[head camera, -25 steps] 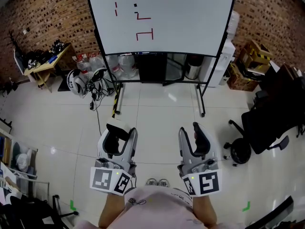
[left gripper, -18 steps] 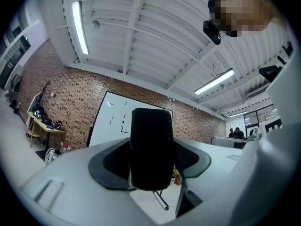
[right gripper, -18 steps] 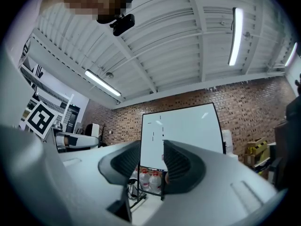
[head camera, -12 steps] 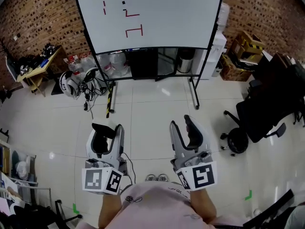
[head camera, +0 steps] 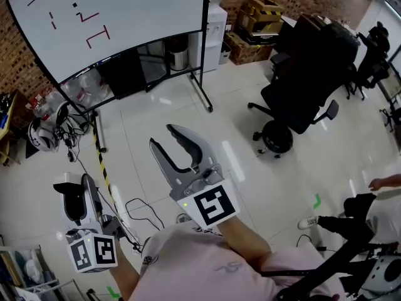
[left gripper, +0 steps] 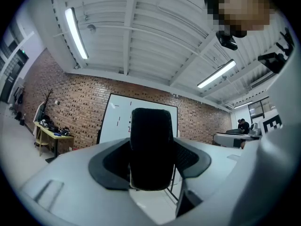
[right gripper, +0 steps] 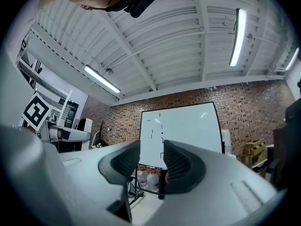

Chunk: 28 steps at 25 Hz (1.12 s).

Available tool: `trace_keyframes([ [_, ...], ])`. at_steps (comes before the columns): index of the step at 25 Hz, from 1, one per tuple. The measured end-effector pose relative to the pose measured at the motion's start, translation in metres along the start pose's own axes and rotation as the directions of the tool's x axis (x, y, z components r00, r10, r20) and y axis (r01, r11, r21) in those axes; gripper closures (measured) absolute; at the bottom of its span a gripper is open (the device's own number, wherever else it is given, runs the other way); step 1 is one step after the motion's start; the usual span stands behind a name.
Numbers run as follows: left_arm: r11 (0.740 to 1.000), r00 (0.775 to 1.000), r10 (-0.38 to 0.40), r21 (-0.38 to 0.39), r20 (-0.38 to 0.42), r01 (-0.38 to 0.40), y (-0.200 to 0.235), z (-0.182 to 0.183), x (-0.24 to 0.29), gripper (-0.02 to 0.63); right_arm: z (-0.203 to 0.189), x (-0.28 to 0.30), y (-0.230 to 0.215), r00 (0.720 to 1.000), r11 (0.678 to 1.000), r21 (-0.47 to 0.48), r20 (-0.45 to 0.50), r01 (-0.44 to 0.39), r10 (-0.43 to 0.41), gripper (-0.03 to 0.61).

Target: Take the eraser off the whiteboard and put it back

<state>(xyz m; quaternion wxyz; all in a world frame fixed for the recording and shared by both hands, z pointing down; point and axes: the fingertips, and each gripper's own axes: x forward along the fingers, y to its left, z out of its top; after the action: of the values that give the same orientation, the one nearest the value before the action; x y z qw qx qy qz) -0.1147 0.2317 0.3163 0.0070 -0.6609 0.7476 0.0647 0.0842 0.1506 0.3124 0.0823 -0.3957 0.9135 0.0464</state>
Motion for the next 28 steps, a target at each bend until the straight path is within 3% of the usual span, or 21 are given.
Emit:
trace_keyframes([
  [5,0.999,1.000,-0.008,0.038,0.000,0.008,-0.016,0.002,-0.004,0.342,-0.001,-0.009,-0.012,1.000,0.998,0.055,-0.003,0.018,-0.018,0.431],
  [7,0.999,1.000,-0.020,0.047,0.000,0.020,-0.021,0.002,0.001,0.342,-0.001,-0.012,-0.020,1.000,0.999,0.031,-0.003,0.027,-0.027,0.431],
  [10,0.998,0.999,-0.046,0.036,-0.010,0.047,-0.015,-0.003,0.028,0.342,-0.008,0.004,-0.032,0.999,0.999,-0.026,0.007,0.046,-0.046,0.431],
  [15,0.997,0.997,-0.072,0.024,-0.018,0.072,-0.010,-0.014,0.074,0.342,-0.025,0.042,-0.053,0.998,0.998,-0.011,-0.002,0.057,-0.057,0.433],
  [23,0.999,1.000,-0.029,-0.015,-0.011,0.029,-0.015,-0.026,0.142,0.342,-0.041,0.106,-0.098,1.000,1.000,0.016,-0.007,-0.022,0.022,0.431],
  [28,1.000,0.999,0.027,-0.002,-0.032,-0.027,-0.003,-0.035,0.171,0.342,-0.053,0.140,-0.119,0.999,0.999,0.029,-0.020,-0.045,0.045,0.433],
])
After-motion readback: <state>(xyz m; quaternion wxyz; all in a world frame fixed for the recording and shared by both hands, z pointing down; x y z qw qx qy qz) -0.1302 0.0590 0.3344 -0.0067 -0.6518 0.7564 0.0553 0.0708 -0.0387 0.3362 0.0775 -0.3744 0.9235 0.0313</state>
